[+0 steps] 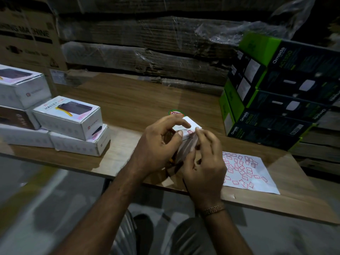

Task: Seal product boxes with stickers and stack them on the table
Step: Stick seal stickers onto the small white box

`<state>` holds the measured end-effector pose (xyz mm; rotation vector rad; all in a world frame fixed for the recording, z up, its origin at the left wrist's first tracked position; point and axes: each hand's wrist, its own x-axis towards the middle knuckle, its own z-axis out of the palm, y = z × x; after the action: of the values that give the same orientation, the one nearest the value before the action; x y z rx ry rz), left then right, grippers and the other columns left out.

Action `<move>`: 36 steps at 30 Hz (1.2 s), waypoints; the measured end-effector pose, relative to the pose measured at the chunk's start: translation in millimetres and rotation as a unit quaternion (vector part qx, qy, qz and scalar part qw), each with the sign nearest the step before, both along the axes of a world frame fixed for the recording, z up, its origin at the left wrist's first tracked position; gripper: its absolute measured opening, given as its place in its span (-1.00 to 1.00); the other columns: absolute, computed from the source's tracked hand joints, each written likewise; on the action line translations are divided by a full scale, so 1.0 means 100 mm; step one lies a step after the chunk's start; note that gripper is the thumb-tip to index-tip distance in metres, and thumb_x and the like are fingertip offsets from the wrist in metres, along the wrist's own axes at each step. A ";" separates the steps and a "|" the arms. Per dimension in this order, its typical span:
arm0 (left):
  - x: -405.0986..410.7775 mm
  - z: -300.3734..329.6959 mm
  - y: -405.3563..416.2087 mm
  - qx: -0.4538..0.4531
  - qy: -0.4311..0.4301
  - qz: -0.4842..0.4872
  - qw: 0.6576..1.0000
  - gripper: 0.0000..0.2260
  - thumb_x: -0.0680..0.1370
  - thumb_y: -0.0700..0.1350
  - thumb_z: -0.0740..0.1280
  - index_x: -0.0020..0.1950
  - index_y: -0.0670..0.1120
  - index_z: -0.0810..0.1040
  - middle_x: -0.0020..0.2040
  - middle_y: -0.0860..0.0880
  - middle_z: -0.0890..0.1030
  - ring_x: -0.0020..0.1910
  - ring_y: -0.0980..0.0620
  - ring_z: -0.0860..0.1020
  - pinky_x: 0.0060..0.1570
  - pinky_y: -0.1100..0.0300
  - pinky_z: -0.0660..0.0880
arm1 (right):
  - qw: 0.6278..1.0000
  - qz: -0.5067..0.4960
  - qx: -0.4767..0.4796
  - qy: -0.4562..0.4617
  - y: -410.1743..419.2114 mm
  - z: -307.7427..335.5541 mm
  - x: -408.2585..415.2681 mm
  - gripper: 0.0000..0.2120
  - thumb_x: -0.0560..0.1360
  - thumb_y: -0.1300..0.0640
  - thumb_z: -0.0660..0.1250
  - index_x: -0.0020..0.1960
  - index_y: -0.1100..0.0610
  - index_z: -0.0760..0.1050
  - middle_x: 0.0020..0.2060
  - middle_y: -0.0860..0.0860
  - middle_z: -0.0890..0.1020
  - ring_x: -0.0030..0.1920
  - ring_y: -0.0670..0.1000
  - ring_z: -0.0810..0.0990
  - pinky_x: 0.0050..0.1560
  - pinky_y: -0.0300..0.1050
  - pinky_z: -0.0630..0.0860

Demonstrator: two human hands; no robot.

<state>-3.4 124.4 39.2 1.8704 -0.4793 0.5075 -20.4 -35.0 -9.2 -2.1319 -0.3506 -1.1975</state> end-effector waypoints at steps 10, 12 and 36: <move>0.06 0.06 0.04 0.021 0.061 -0.028 0.998 -0.73 0.65 0.06 0.40 0.35 0.13 0.58 0.33 0.16 0.64 0.30 0.14 0.61 0.26 -0.06 0.60 | 0.984 0.156 0.038 0.083 -0.34 0.42 0.23 -0.85 0.57 0.20 0.53 0.14 0.14 0.72 0.19 -0.02 0.69 0.25 -0.10 0.65 0.17 -0.08 0.64; 0.06 0.02 0.02 0.015 0.053 -0.024 0.998 -0.73 0.64 0.04 0.45 0.34 0.13 0.59 0.35 0.15 0.64 0.32 0.10 0.61 0.28 -0.08 0.60 | 0.978 0.172 0.065 0.094 -0.34 0.45 0.22 -0.88 0.56 0.21 0.55 0.10 0.15 0.73 0.14 -0.02 0.68 0.17 -0.08 0.68 0.06 -0.13 0.67; 0.14 -0.11 -0.10 -0.055 0.099 -0.058 0.992 -0.66 0.67 0.02 0.25 0.45 0.09 0.47 0.38 0.01 0.55 0.36 -0.03 0.55 0.34 -0.22 0.54 | 0.977 0.142 0.124 0.105 -0.19 0.41 0.22 -0.90 0.53 0.10 0.57 -0.02 0.08 0.68 0.06 -0.08 0.62 0.07 -0.07 0.67 -0.04 -0.01 0.66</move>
<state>10.1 114.3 27.8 1.7545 -0.4169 0.2615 1.4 -54.3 31.4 -1.8945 -0.3751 -0.8016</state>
